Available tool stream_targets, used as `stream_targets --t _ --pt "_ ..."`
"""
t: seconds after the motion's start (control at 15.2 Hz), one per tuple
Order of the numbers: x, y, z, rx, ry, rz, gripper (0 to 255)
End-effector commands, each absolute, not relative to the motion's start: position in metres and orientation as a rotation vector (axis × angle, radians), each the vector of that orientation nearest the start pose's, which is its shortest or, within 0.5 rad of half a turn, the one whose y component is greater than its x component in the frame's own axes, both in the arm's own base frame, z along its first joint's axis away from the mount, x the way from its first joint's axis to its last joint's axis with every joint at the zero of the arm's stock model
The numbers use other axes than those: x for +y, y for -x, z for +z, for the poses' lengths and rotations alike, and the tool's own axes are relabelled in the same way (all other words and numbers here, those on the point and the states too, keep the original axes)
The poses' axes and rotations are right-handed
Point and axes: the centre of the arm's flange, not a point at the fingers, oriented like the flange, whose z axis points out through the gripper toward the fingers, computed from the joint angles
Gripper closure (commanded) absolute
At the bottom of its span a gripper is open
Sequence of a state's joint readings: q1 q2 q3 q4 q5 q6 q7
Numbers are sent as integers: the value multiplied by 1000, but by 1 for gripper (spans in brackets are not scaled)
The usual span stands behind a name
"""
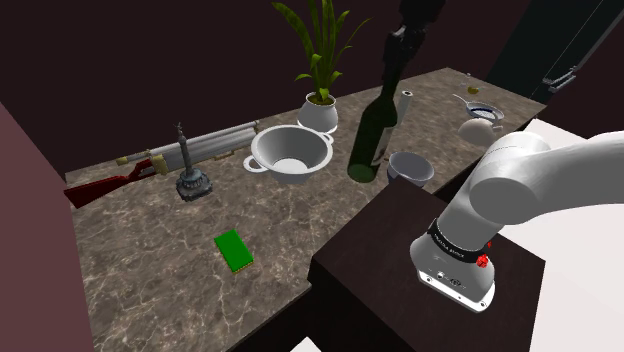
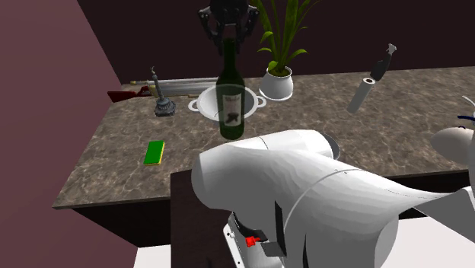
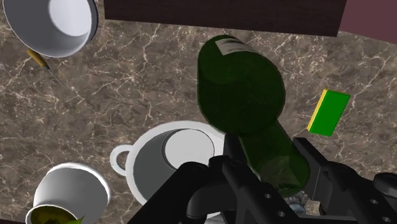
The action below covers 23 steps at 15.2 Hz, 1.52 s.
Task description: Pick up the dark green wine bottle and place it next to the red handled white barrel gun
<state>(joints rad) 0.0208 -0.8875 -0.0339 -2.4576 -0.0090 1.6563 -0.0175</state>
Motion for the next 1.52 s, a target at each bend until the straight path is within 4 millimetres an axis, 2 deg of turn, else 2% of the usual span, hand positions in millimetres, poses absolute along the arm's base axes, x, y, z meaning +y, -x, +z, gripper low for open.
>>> stream_targets --t 0.0,1.45 --pt "-6 -289 592 -25 3122 -134 255" --pt "-6 -289 708 -25 3122 -134 255"
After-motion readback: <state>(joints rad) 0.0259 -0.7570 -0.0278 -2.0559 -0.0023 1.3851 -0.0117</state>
